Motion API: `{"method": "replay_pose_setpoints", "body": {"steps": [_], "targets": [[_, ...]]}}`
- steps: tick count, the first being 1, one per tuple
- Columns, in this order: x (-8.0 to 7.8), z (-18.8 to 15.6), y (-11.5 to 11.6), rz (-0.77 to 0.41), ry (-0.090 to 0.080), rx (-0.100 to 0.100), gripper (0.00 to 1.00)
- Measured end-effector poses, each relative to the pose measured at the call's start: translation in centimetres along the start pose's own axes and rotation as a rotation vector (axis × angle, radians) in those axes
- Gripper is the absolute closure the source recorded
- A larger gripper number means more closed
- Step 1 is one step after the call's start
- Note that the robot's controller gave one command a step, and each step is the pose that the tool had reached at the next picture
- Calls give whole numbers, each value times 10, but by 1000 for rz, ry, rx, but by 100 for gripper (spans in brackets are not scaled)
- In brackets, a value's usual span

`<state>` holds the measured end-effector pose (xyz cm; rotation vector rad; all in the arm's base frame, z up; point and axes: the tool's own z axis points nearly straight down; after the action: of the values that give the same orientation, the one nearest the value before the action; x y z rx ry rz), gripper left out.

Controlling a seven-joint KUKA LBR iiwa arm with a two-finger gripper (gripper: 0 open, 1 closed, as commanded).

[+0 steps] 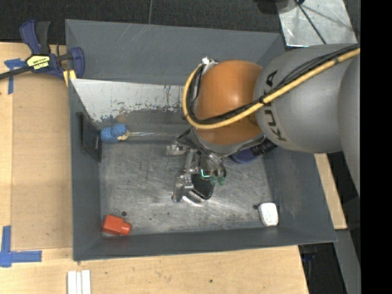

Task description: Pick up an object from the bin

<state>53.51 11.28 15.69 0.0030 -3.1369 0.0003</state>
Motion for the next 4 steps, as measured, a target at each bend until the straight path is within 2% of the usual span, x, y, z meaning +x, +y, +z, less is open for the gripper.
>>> {"method": "replay_pose_setpoints", "body": {"steps": [1, 2, 3, 4], "targets": [[-1, 30, -70, -256, -3, 3, 0], [-23, 70, -83, -129, 3, -5, 0], [-42, 74, -110, -140, 5, -21, 0], [-43, 74, -111, -141, 1, -17, 100]]}}
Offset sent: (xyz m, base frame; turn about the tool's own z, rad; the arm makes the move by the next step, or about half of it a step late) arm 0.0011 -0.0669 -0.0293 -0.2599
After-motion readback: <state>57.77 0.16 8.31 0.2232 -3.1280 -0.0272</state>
